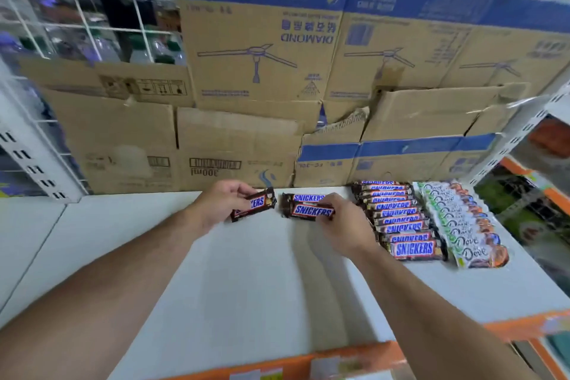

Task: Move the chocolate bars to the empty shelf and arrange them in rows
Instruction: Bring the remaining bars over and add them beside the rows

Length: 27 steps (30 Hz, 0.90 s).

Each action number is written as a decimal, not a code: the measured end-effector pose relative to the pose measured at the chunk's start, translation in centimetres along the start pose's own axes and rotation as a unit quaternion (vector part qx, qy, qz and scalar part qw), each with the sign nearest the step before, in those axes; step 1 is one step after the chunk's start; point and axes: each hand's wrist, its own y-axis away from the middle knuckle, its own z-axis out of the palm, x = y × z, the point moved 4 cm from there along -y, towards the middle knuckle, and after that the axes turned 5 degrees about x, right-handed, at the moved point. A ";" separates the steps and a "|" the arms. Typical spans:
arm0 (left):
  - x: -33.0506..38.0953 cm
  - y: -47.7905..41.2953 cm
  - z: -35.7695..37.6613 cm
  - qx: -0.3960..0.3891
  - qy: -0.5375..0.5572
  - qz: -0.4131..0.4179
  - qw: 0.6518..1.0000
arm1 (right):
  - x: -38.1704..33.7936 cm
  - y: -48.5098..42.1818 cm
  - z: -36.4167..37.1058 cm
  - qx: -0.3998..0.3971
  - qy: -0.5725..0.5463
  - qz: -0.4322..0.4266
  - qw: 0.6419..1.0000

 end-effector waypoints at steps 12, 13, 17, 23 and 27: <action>0.2 -0.5 0.8 0.058 -0.011 -0.026 0.998 | 0.8 -1.0 2.8 0.063 0.156 -0.144 0.975; 0.2 -0.5 1.0 0.058 -0.013 -0.025 0.998 | 1.0 -0.9 3.0 0.068 0.159 -0.142 0.975; 0.3 -0.5 1.2 0.057 -0.016 -0.022 0.998 | 1.3 -1.0 3.2 0.102 0.139 -0.143 0.975; 0.3 -0.3 1.0 0.043 -0.030 -0.020 0.998 | 1.2 -0.9 3.7 0.087 0.159 -0.139 0.973; 0.2 -0.1 1.5 0.044 -0.052 0.001 0.998 | 0.6 -0.5 2.9 0.083 0.190 -0.135 0.969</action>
